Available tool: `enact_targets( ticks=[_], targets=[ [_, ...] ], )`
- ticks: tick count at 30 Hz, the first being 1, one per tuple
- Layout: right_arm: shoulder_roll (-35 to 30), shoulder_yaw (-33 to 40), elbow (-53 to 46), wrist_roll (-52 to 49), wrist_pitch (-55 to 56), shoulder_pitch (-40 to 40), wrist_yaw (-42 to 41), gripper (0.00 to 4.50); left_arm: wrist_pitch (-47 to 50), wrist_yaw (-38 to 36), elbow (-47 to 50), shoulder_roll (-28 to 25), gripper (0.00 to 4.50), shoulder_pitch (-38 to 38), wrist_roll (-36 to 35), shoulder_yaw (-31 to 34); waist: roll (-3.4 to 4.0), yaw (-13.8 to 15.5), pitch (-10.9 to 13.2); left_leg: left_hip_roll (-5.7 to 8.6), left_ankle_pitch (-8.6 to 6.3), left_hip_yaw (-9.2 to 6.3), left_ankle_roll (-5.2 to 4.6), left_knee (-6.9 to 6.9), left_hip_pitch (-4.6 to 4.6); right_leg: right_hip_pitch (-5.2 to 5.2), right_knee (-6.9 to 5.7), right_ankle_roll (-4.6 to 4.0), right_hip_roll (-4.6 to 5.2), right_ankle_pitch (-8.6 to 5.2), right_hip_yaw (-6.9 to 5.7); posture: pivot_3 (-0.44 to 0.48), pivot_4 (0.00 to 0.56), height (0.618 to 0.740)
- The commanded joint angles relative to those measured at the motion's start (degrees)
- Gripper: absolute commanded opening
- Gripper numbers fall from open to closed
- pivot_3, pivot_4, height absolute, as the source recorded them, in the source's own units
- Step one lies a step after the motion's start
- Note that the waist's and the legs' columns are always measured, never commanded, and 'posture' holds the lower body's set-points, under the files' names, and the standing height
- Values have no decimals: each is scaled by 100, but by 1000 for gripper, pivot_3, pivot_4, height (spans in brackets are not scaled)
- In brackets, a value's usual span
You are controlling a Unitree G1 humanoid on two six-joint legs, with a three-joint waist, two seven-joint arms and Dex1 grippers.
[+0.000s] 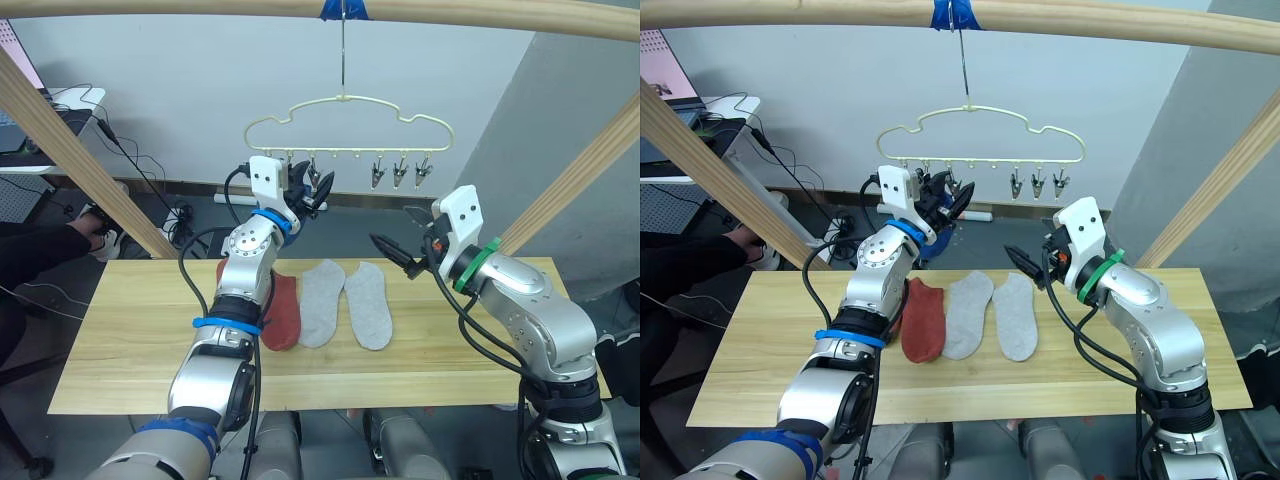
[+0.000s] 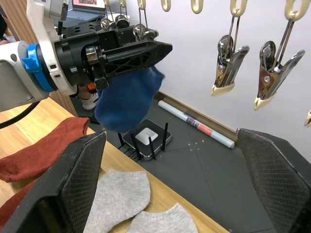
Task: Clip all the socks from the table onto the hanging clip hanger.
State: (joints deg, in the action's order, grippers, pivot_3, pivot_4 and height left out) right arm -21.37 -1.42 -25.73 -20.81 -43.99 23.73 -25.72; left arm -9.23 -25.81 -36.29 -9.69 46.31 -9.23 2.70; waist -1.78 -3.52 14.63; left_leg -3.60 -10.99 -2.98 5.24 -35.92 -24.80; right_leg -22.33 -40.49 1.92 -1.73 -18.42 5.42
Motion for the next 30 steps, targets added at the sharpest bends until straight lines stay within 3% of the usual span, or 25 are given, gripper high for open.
enact_targets(
  ticks=[1,22,25,27,30],
  targets=[
    [15,23,-91,6,165,118,39,4500,-74,-58,379,64,2760,-22,-95,32,0,-1,0,0,0,0,0,0,0,0,0,0,0,0,0,-94,193,740],
    [-2,-9,-100,-8,193,97,80,4500,-310,416,743,224,2760,-280,266,-87,0,-26,0,0,0,0,0,-3,1,0,-7,0,0,0,0,-97,196,740],
    [-4,-12,-88,-9,198,102,80,4500,-325,392,752,196,2251,-296,307,-101,0,-26,0,0,0,0,0,-4,1,0,-8,0,0,0,0,-95,196,740],
    [5,-13,-90,-14,194,108,87,4500,-318,386,768,185,1684,-314,327,-103,0,-25,0,0,0,0,0,-4,1,0,-8,0,0,0,0,-94,197,740],
    [22,-19,-100,-18,189,106,100,4500,-313,406,775,154,1684,-316,369,-113,0,-25,0,0,0,0,0,-4,1,0,-9,0,0,0,0,-94,197,740]
  ],
)
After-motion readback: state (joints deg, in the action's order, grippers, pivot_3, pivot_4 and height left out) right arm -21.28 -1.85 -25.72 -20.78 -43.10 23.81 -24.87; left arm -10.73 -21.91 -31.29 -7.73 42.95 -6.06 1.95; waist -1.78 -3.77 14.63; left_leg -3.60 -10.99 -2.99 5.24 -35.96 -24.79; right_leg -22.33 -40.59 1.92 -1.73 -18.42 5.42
